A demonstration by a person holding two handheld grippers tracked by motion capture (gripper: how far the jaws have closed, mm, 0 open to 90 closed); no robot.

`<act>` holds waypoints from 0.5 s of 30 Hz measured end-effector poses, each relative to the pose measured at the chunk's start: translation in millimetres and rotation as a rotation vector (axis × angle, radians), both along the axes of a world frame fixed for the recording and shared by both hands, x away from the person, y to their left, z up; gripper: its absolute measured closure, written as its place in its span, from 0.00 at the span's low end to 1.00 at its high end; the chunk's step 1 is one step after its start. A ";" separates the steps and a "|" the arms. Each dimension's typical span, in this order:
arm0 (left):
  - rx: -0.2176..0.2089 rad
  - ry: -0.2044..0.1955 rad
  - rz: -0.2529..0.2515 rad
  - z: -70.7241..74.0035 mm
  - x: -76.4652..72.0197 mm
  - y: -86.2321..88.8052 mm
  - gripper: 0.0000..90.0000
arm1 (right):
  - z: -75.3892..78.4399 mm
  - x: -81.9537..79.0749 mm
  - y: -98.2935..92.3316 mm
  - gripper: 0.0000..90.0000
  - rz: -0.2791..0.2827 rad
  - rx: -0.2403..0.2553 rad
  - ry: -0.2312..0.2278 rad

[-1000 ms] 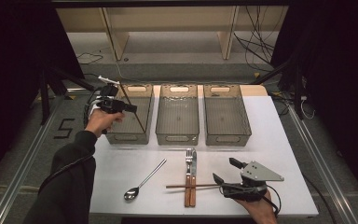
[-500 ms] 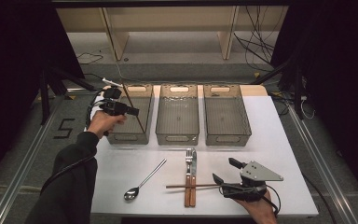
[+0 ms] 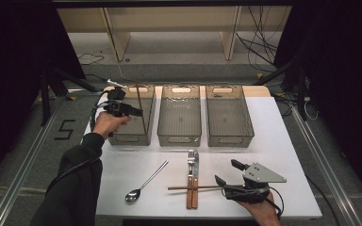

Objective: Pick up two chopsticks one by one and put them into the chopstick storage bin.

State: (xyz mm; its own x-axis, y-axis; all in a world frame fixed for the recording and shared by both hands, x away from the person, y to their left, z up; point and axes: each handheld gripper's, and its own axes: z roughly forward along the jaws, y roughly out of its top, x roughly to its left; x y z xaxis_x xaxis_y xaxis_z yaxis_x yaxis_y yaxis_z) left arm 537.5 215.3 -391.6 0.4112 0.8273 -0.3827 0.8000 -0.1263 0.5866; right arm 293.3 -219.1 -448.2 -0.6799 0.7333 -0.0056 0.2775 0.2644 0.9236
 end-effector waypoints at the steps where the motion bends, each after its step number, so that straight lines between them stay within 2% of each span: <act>1: 0.002 0.000 0.012 -0.1 0.2 0.2 0.70 | 0.0 -0.1 -0.3 0.25 0.000 0.000 0.000; 3: 0.007 -0.006 0.037 0.1 0.2 1.3 0.67 | 0.1 -0.2 -0.7 0.25 0.000 0.000 0.001; 5: 0.019 -0.007 0.067 1.0 0.0 2.9 0.57 | 0.2 -0.3 -1.0 0.25 -0.003 0.000 0.002; 9: 0.023 -0.018 0.082 3.6 -3.1 4.5 0.43 | 0.2 -0.3 -1.0 0.25 -0.004 0.004 0.001; 15: -0.005 -0.052 0.049 13.3 -16.1 2.3 0.34 | -0.1 0.3 -0.7 0.25 -0.001 -0.001 0.002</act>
